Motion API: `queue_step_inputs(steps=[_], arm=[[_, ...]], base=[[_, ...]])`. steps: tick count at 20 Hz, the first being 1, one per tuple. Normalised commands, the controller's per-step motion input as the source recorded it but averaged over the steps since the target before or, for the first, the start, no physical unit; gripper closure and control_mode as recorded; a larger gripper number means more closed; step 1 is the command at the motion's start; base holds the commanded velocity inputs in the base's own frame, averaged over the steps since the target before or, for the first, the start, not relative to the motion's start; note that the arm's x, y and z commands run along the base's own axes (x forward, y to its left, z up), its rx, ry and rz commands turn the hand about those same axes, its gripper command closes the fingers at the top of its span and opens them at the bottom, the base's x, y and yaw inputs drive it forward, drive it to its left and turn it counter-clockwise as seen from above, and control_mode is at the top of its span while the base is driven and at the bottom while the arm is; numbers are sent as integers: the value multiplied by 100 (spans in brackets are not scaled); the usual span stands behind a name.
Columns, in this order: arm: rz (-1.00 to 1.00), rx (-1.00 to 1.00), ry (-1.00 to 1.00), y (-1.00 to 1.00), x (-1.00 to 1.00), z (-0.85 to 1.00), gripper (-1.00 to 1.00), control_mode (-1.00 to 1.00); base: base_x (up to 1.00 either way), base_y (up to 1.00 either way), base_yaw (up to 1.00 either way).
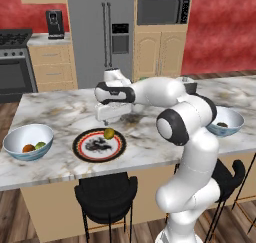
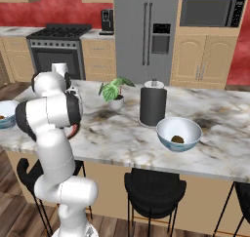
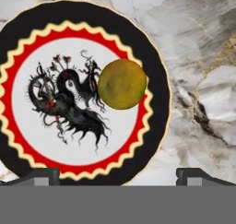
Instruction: Take the fruits from the plate on the dining counter and place two fruits in each bowl.
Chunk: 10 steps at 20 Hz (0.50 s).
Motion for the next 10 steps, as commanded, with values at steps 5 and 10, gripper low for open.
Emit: queue_step_inputs(steps=[5, 10], arm=[[-2, 0, -1, 6, 15, -13, -100, -100], [-6, 0, 0, 15, 21, -19, -100, -100]], base=[[0, 0, 0], [0, 0, 0]])
